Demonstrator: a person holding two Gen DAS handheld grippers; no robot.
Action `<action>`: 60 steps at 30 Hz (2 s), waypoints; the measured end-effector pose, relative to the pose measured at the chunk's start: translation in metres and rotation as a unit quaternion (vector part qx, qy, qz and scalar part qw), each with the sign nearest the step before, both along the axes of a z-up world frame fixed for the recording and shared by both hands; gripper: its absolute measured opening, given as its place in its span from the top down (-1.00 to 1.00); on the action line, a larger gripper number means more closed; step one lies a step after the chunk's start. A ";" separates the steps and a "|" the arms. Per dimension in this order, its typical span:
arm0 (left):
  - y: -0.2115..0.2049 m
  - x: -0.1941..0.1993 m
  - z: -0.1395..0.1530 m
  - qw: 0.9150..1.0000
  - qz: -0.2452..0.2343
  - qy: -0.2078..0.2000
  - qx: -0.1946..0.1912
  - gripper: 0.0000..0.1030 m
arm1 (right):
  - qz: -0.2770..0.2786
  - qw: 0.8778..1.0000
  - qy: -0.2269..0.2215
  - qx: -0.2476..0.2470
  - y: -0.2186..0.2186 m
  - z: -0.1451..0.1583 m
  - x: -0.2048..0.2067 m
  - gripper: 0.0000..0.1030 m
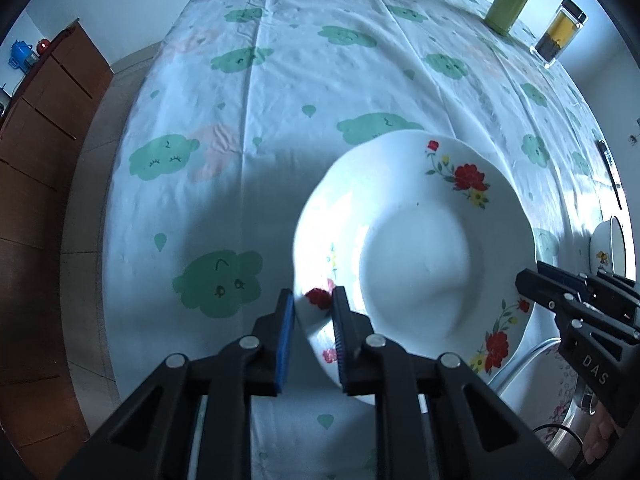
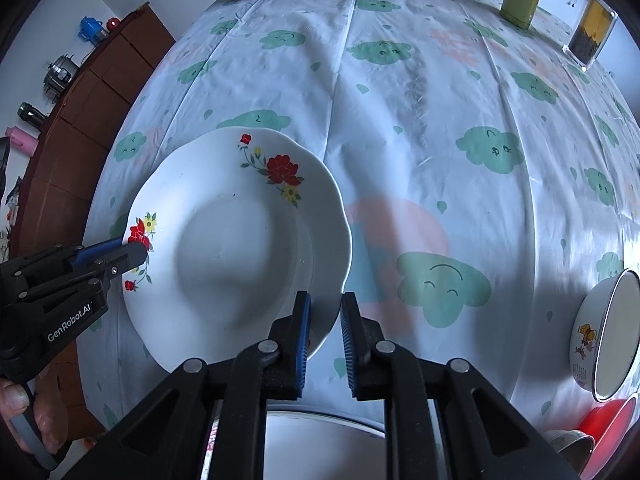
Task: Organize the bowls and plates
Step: 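Lift the red-flower plate with both tools, then carry the red-flower plate with both tools toward the plate stack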
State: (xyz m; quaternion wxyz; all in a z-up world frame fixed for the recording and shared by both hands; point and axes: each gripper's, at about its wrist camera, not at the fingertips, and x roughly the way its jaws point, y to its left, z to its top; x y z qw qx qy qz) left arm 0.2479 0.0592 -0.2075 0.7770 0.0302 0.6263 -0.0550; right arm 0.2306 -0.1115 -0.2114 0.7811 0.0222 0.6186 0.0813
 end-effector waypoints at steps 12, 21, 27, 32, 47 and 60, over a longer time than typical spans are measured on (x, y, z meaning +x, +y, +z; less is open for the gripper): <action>0.000 -0.008 0.028 1.000 0.004 -0.019 0.005 0.68 | -0.001 1.000 -0.011 0.011 0.002 0.027 -0.007 0.67; -0.004 -0.020 0.043 1.000 0.004 -0.027 0.001 0.68 | -0.002 1.000 -0.020 0.013 -0.005 0.045 -0.018 0.67; -0.007 -0.030 0.053 1.000 0.000 -0.030 -0.003 0.68 | -0.004 1.000 -0.023 0.016 -0.010 0.055 -0.030 0.67; -0.011 -0.040 0.060 0.999 -0.002 -0.033 -0.005 0.68 | 0.001 0.999 -0.030 0.014 -0.013 0.068 -0.042 0.67; -0.034 -0.072 0.075 0.999 -0.023 -0.035 -0.009 0.66 | -0.013 0.999 -0.043 0.027 -0.037 0.087 -0.084 0.67; -0.055 -0.097 0.071 0.999 -0.037 -0.028 -0.001 0.67 | -0.026 0.998 -0.038 0.037 -0.057 0.080 -0.118 0.67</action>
